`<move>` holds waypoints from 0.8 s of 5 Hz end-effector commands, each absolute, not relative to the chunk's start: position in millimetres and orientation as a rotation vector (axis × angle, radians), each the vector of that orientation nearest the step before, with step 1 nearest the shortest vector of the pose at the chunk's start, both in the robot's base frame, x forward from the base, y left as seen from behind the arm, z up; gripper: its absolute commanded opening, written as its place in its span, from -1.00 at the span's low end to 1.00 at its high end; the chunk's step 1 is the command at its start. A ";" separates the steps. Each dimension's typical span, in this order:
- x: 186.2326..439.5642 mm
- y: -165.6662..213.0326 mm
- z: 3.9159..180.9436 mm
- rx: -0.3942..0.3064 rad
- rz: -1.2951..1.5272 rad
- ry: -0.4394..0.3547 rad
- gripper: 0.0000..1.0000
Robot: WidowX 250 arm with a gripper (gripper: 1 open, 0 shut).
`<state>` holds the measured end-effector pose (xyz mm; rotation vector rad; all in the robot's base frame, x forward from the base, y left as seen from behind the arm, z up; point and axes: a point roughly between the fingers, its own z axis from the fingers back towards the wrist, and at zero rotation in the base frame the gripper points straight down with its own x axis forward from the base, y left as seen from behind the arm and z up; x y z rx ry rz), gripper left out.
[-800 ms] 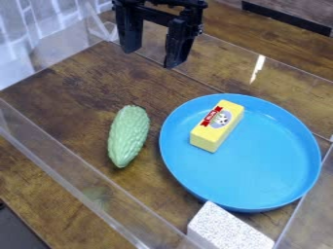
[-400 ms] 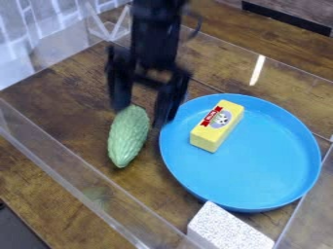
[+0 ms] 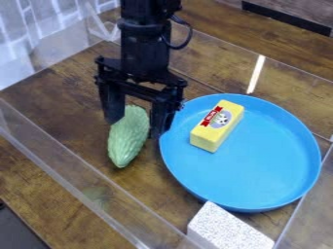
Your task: Put the green object in the blue tray
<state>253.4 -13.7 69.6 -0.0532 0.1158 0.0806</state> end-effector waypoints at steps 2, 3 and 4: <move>257.3 -9.9 76.8 -0.064 0.070 0.054 1.00; 257.5 -0.9 73.0 -0.067 0.061 0.051 1.00; 257.5 -1.3 74.7 -0.068 0.072 0.047 1.00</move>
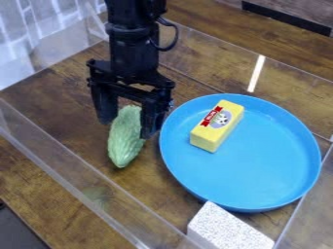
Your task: Put the green object in the blue tray
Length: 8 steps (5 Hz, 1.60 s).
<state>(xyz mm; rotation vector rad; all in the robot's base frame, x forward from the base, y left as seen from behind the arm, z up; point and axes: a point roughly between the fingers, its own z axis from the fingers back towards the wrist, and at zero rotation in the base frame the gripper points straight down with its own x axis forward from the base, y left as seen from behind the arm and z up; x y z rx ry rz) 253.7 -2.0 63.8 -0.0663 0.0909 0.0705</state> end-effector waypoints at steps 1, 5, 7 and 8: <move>257.6 -6.4 73.7 -0.073 0.073 0.045 1.00; 261.6 -0.4 61.9 -0.088 -0.036 0.030 1.00; 258.2 -0.7 66.8 -0.087 -0.003 0.006 1.00; 258.8 0.8 67.1 -0.087 0.013 0.005 1.00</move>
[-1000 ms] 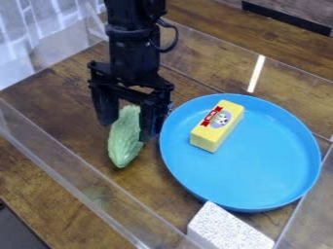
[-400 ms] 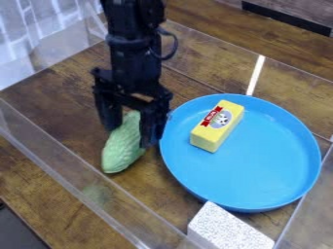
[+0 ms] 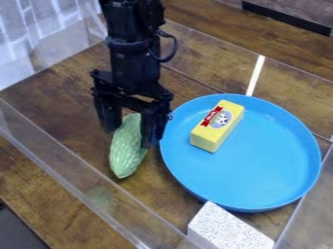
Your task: Put the green object in the blue tray
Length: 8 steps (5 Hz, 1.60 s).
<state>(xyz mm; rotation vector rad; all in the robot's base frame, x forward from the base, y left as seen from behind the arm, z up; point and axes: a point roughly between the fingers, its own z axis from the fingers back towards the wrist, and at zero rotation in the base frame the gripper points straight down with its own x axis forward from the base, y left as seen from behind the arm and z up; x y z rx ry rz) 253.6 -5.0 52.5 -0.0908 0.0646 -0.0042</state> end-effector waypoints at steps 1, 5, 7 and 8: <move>259.0 13.9 68.9 -0.087 0.001 0.006 1.00; 263.3 8.6 26.4 -0.105 -0.011 -0.007 -1.00; 266.9 24.8 33.5 -0.092 -0.064 -0.003 -1.00; 267.5 21.9 40.0 -0.081 -0.045 -0.002 -1.00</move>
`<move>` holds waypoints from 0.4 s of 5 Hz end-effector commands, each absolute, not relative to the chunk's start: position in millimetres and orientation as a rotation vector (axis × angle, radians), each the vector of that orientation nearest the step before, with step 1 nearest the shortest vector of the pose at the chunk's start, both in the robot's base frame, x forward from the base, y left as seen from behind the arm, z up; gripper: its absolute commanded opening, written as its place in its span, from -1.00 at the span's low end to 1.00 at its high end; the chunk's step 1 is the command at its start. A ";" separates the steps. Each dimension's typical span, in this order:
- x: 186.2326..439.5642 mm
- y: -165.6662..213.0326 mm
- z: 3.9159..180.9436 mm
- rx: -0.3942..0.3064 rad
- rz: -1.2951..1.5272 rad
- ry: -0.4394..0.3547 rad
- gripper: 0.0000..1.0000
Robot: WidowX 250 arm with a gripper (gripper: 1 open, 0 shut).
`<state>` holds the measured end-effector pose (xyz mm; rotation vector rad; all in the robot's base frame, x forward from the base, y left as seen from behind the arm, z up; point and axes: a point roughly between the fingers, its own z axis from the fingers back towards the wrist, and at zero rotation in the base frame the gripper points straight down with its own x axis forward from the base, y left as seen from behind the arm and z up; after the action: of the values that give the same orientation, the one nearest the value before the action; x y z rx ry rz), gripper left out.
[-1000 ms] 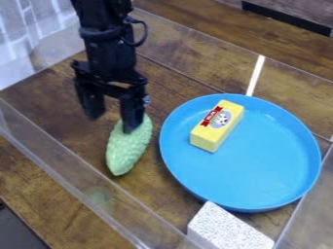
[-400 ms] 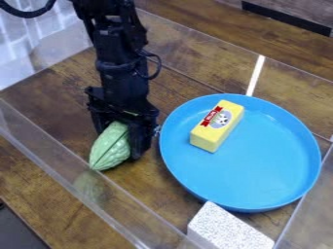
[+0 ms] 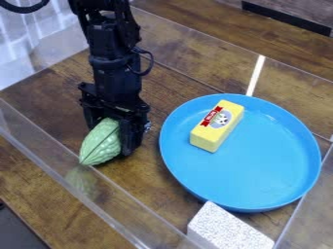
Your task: Put the green object in the blue tray
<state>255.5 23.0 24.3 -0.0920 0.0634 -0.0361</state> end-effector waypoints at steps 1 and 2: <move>268.2 19.4 43.7 -0.075 -0.025 -0.002 -1.00; 266.3 30.4 40.3 -0.068 0.002 -0.003 -1.00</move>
<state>257.0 25.9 25.2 -0.0785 0.0609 -0.0049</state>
